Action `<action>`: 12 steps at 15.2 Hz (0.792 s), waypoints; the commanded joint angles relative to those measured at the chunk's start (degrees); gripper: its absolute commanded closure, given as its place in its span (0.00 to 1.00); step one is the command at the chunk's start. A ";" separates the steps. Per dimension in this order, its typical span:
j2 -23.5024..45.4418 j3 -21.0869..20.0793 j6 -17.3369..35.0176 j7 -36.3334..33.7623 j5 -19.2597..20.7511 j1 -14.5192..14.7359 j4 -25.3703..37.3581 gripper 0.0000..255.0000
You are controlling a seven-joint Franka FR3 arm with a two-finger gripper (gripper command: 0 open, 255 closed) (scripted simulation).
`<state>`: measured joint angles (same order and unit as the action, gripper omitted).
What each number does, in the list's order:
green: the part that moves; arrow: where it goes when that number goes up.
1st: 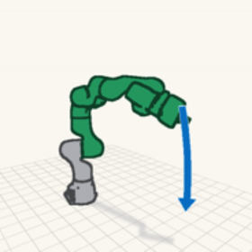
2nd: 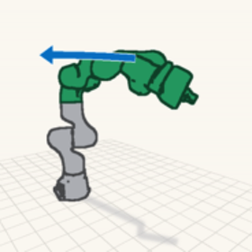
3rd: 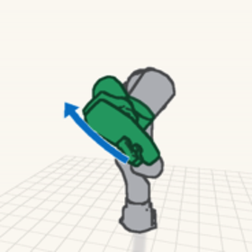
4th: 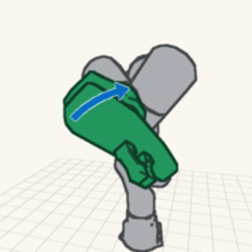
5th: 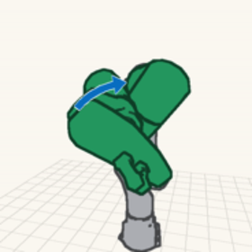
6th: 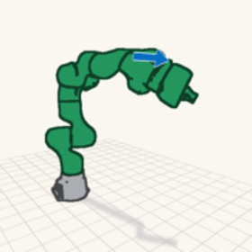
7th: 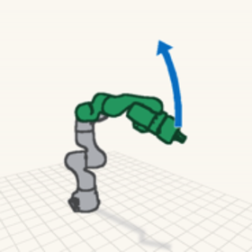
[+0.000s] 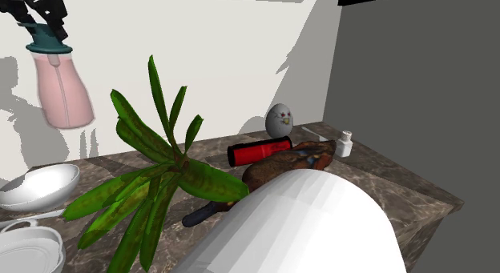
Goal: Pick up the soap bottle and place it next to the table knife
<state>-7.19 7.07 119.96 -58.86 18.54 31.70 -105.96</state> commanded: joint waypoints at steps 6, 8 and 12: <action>-0.22 0.13 5.09 -1.65 1.00 -0.21 -5.41 1.00; -0.13 0.18 6.53 -2.14 1.31 -0.29 -6.81 1.00; 0.21 0.27 9.42 -3.14 1.97 -0.44 -9.45 1.00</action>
<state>-7.14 7.36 128.63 -61.68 20.33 31.27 -114.84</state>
